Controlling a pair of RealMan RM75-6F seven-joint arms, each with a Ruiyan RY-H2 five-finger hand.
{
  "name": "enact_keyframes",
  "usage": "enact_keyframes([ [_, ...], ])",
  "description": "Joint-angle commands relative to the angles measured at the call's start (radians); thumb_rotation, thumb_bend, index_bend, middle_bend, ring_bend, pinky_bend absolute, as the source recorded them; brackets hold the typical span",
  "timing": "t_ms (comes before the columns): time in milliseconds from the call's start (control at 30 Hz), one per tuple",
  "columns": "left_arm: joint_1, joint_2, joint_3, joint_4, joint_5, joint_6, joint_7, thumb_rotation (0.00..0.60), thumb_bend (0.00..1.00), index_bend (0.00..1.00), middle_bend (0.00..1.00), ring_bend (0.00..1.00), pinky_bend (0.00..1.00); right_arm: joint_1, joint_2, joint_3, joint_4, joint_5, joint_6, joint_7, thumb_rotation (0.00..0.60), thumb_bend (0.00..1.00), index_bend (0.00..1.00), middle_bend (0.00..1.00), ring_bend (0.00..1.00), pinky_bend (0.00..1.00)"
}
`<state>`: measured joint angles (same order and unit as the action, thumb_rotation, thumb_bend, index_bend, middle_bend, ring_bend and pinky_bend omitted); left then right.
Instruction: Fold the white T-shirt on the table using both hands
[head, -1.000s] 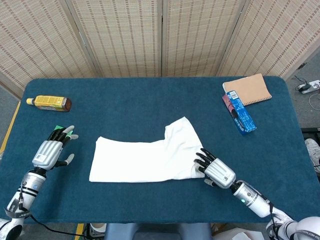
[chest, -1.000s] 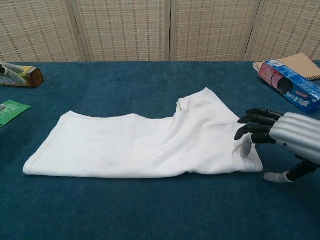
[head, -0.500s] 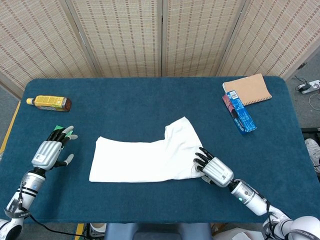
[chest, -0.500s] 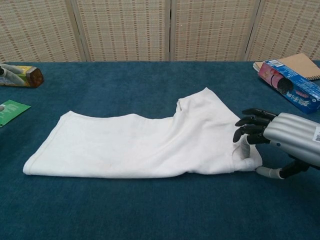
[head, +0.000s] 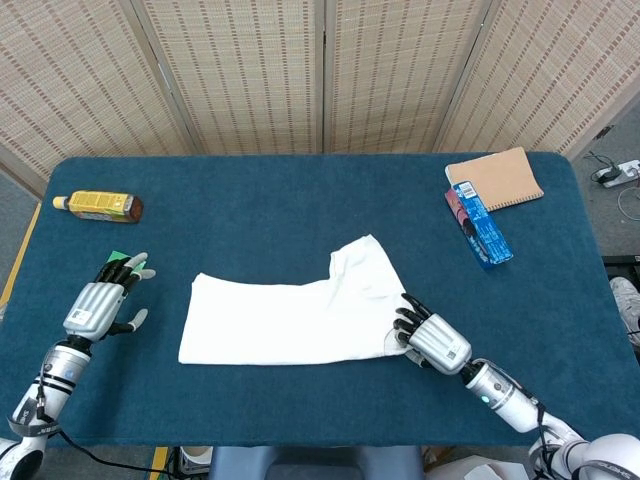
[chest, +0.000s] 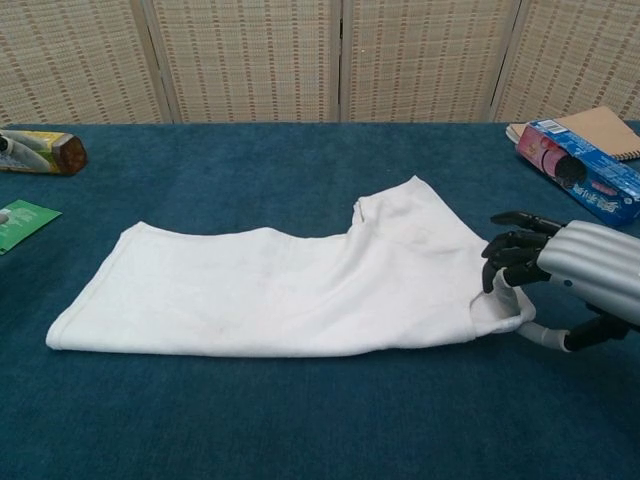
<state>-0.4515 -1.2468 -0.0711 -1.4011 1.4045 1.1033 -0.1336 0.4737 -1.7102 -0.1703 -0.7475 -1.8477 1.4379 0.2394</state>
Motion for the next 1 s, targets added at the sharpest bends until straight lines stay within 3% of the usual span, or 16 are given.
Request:
enact_keyframes([
  [33,-0.001,0.0,0.0,-0.001,0.0,-0.003,0.001,0.6,0.38,0.23,0.05,0.0,0.0,-0.009,0.025,-0.004,-0.024,0.002,0.008,-0.006,0.6,0.45,0.62,0.38,0.2,0.05],
  [367,-0.01,-0.001,-0.002,-0.01,-0.001,-0.012,0.013,0.6,0.38,0.22,0.05,0.0,0.0,-0.036,0.105,-0.008,-0.103,0.016,0.025,-0.029,0.6,0.47,0.62,0.39,0.2,0.05],
  [467,-0.013,-0.004,-0.005,-0.011,-0.008,-0.02,0.018,0.6,0.38,0.21,0.05,0.0,0.0,-0.03,0.109,-0.008,-0.119,0.016,0.005,-0.037,0.6,0.43,0.62,0.37,0.2,0.05],
  [500,-0.015,-0.003,-0.006,-0.012,-0.012,-0.024,0.02,0.6,0.38,0.21,0.05,0.0,0.0,-0.027,0.111,-0.01,-0.127,0.016,-0.01,-0.045,0.6,0.4,0.59,0.35,0.2,0.05],
  [567,-0.017,-0.001,-0.008,-0.014,-0.017,-0.028,0.024,0.6,0.38,0.21,0.05,0.0,0.0,-0.02,0.116,-0.012,-0.144,0.018,-0.036,-0.058,0.6,0.32,0.43,0.29,0.18,0.05],
  [633,-0.019,0.002,-0.011,-0.014,-0.025,-0.034,0.028,0.6,0.38,0.21,0.05,0.0,0.0,-0.014,0.13,-0.013,-0.172,0.025,-0.066,-0.077,0.6,0.22,0.15,0.2,0.11,0.04],
  [667,-0.02,0.005,-0.013,-0.014,-0.032,-0.038,0.03,0.6,0.38,0.21,0.05,0.0,0.0,-0.011,0.14,-0.011,-0.191,0.028,-0.078,-0.089,0.6,0.18,0.06,0.16,0.08,0.03],
  [767,-0.023,0.011,-0.02,-0.01,-0.049,-0.048,0.03,0.6,0.38,0.2,0.05,0.0,0.0,-0.005,0.173,-0.007,-0.241,0.035,-0.094,-0.113,0.6,0.1,0.0,0.09,0.03,0.0],
  [1000,-0.036,0.022,-0.029,0.029,-0.063,-0.074,0.018,0.6,0.38,0.24,0.05,0.0,0.0,-0.003,0.281,0.032,-0.357,0.038,-0.038,-0.186,0.6,0.08,0.0,0.06,0.0,0.0],
])
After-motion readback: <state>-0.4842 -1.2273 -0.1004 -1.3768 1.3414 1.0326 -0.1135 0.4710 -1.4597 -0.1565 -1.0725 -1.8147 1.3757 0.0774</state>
